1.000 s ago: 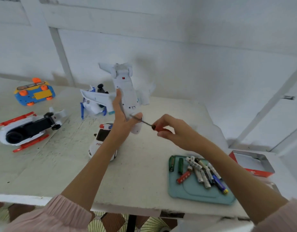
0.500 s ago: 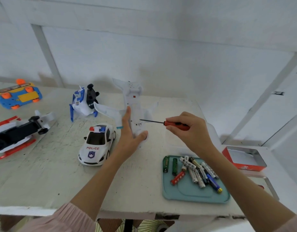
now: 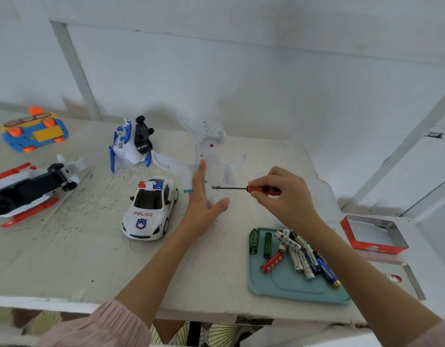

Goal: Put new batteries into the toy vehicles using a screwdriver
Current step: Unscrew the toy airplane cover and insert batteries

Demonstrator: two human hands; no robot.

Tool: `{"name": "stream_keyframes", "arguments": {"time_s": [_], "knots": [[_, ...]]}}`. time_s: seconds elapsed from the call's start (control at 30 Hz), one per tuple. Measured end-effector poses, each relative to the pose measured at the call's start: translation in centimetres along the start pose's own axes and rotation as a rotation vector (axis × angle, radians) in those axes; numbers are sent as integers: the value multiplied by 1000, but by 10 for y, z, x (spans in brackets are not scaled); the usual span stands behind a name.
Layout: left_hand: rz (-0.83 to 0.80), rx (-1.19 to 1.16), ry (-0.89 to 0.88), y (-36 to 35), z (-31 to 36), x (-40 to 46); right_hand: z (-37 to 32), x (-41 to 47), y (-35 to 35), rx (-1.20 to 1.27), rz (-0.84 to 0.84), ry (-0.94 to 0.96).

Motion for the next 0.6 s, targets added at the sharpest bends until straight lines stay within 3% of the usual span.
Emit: {"name": "stream_keyframes", "arguments": {"time_s": [0.37,0.5,0.6], "knots": [[21,-11,-27,0,-3,2,-25,4,-6,-69,-26,143],[47,-26,-43,2,-2,1,-24,9,-9,68,-179,-132],[54,-16,-45,1,-3,2,-17,12,-13,-191,-323,-242]]}}
Point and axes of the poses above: each hand's wrist, its own x-axis towards the middle knuckle, its own y-axis out of the back of the hand, z = x × y, the point moved 8 cm from there along x, towards the middle knuckle, and after that the axes turned 5 degrees about z, right-handed, at the moved point
